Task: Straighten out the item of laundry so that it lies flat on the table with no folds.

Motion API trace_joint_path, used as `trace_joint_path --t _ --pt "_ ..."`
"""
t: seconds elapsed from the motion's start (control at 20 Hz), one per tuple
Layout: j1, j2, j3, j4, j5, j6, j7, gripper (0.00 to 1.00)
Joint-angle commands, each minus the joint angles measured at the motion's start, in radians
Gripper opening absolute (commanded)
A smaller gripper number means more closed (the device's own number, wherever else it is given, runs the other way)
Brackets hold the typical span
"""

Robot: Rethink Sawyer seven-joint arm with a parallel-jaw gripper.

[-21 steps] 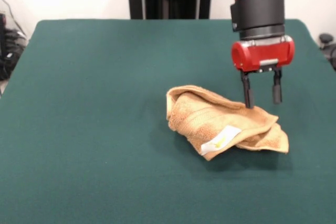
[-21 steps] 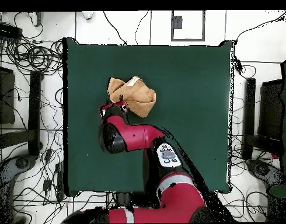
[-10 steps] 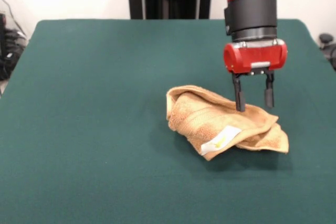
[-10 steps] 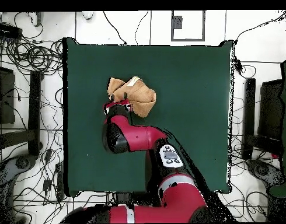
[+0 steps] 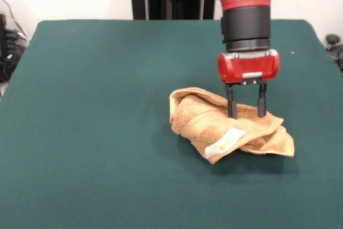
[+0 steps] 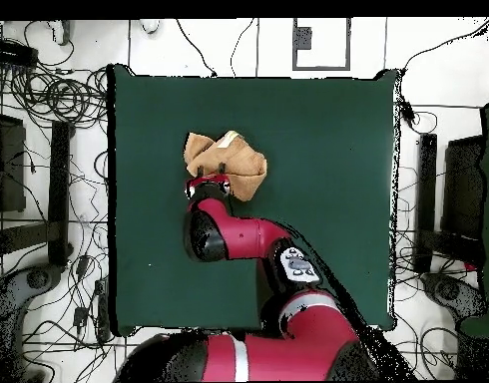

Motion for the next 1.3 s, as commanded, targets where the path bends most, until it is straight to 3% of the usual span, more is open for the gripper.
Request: trace_joint_path --t 0.05,0.35,0.8,1.3 --pt "-0.022 0.064 0.137 0.044 0.054 0.021 0.289 1.0" --pt "-0.005 0.053 0.152 0.052 0.079 0.045 0.287 1.0" --pt "-0.048 -0.007 0.217 0.108 0.071 0.04 0.316 1.0" --pt "0.026 -0.021 0.155 0.11 0.144 0.066 0.273 1.0"
